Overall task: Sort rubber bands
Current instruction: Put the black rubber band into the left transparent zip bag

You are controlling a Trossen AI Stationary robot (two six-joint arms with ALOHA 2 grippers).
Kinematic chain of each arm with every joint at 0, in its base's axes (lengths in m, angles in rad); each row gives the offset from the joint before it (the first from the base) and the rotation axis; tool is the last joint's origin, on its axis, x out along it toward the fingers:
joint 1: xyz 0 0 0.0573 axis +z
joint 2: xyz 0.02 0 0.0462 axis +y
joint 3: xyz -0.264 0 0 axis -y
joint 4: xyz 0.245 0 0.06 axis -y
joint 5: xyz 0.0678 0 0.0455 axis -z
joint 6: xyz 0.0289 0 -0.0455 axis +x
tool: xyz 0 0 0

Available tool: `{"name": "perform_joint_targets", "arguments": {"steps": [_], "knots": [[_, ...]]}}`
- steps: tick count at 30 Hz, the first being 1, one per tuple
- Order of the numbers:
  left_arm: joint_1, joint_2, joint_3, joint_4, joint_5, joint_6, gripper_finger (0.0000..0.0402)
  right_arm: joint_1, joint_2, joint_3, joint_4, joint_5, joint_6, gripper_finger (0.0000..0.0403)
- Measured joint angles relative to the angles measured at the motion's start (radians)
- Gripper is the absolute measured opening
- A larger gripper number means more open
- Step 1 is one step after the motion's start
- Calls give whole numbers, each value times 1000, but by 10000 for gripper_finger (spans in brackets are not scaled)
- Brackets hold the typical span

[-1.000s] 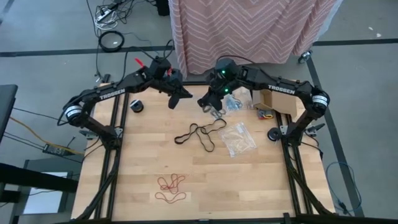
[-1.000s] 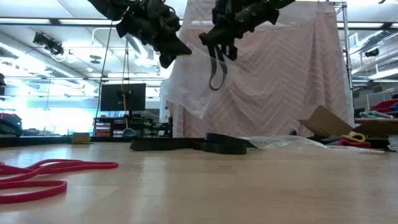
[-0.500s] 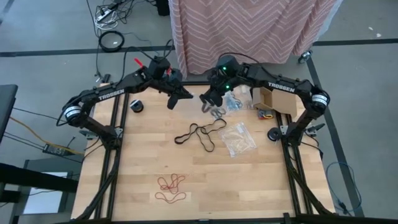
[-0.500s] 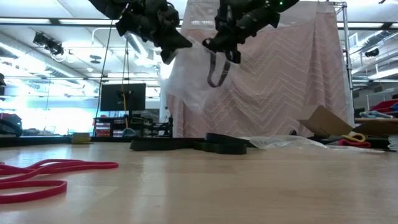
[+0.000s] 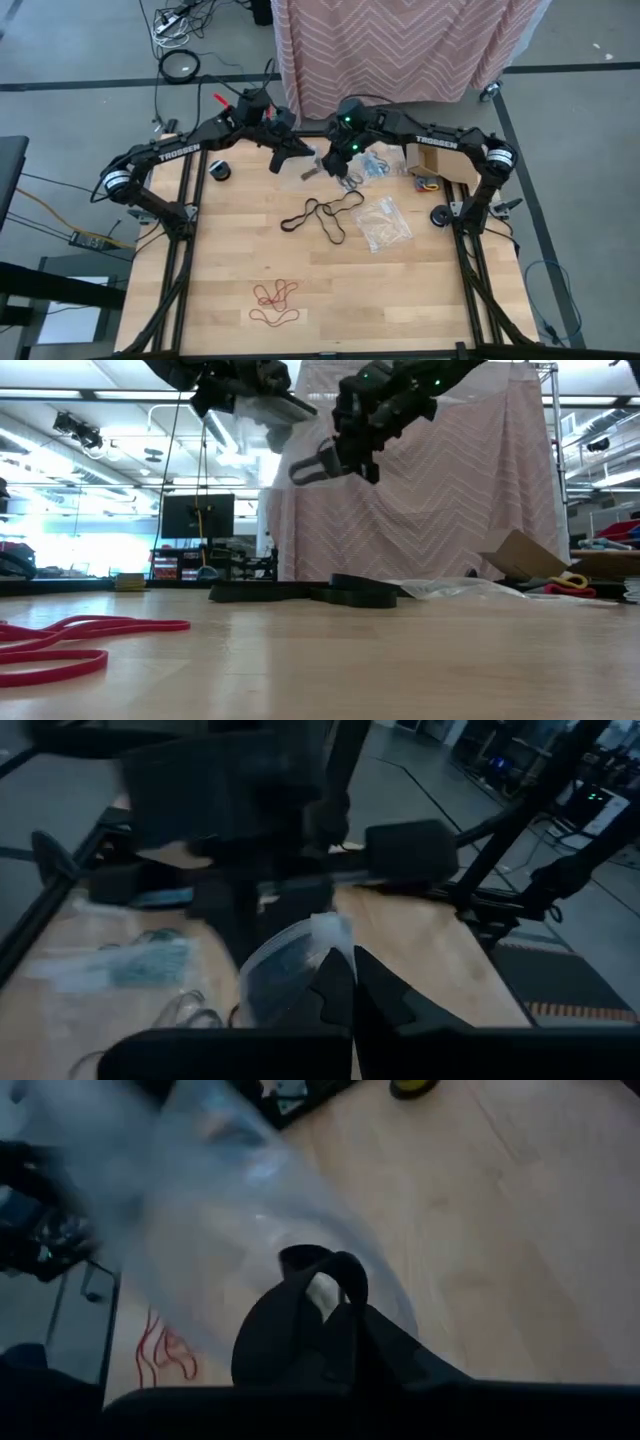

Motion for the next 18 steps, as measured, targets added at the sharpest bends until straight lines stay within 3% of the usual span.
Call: {"name": "perform_joint_targets", "arguments": {"steps": [7, 13, 18], "knots": [[0, 0, 0, -154, -39, 65, 0, 25, 21, 0, 172, -62, 37, 0], [12, 0, 0, -189, -59, 105, 0, 55, 21, 0, 177, -126, -10, 1], [14, 0, 0, -172, -40, 100, 0, 88, 21, 0, 157, -106, -67, 39]]}}
